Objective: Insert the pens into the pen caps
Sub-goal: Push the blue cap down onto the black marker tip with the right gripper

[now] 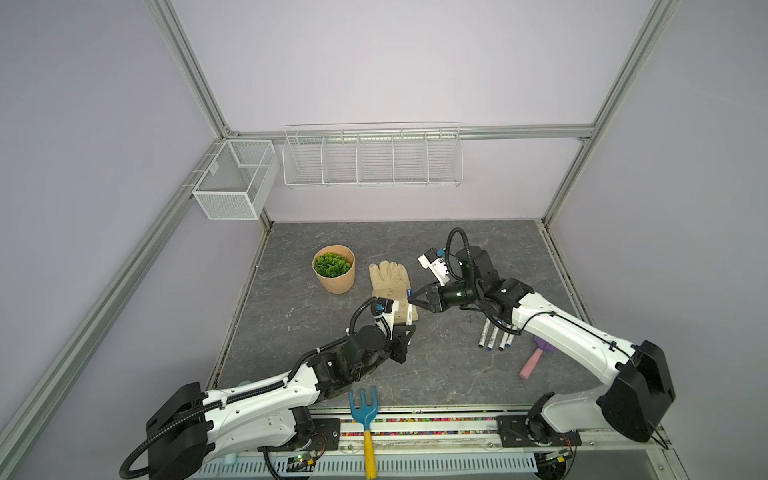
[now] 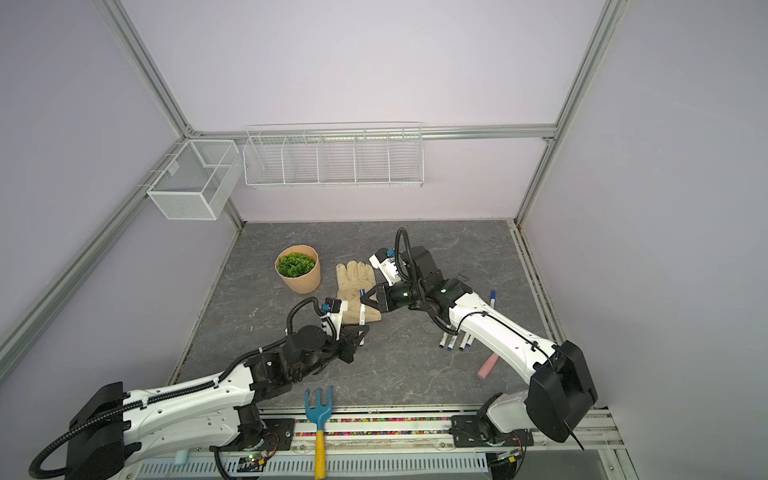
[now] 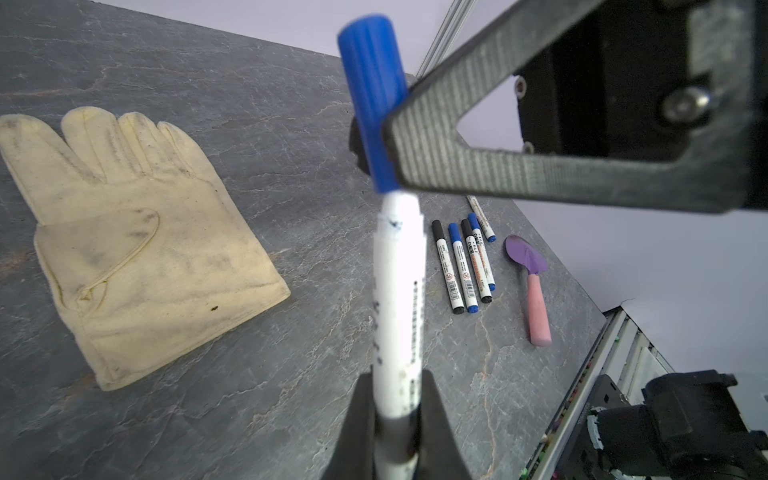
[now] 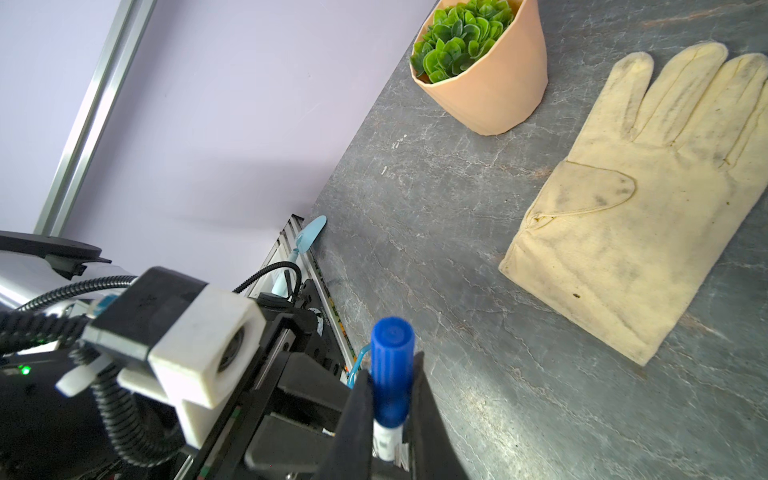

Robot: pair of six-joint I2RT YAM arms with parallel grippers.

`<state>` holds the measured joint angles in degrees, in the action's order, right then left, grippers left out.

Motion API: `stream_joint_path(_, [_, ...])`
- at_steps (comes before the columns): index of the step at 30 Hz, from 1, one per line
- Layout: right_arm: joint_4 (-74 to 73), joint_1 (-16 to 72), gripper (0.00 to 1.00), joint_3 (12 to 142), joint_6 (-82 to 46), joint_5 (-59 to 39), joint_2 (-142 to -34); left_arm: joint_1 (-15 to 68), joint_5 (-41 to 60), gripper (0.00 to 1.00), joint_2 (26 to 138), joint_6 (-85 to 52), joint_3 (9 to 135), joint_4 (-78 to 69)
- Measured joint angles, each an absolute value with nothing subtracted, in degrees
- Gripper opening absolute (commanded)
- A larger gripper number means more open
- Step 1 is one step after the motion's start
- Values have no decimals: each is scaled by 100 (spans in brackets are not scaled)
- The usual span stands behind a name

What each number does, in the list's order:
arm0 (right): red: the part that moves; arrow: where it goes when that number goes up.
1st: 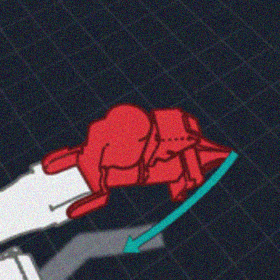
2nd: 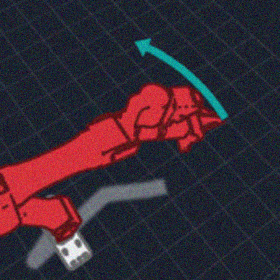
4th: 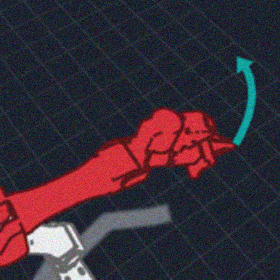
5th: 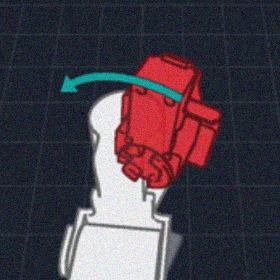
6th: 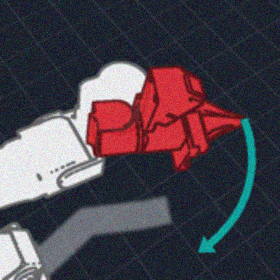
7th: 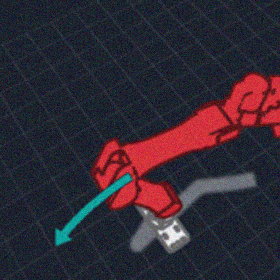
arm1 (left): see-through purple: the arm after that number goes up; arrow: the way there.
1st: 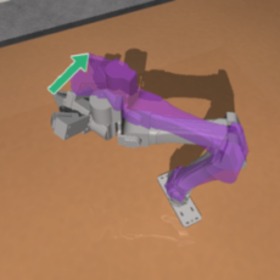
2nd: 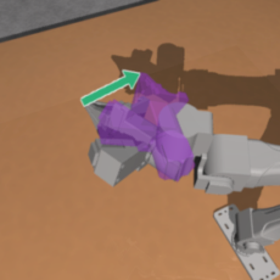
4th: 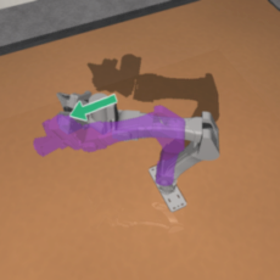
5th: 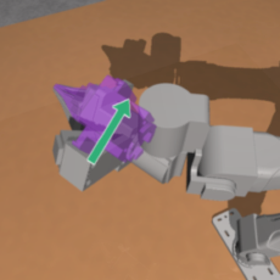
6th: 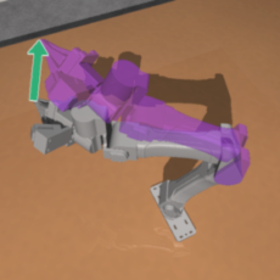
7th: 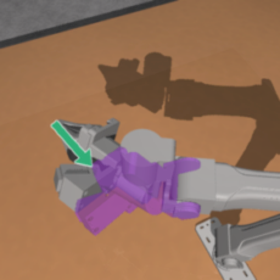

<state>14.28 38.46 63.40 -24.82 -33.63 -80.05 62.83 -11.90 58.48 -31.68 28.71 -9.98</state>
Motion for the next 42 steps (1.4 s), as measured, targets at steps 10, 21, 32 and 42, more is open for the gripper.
stream_joint_path(10, [1223, 3813, 10, 6335, -2152, -3374, -7649, 6130, -996, 0, 6095, -2982, 3175, -1431])
stream_joint_path(21, [1492, 4340, 10, 6442, -1352, -2163, -7063, 6130, -1061, 0, 6252, -2027, 3546, -1474])
stream_joint_path(32, [1839, 4477, 11, 6451, -1039, -1734, -6919, 6486, -1887, 0, 6252, -1114, 3533, -1299])
stream_joint_path(42, [2408, 4471, 45, 6423, -1059, -1546, -6790, 6630, -1970, 0, 6300, -869, 3522, -1800])
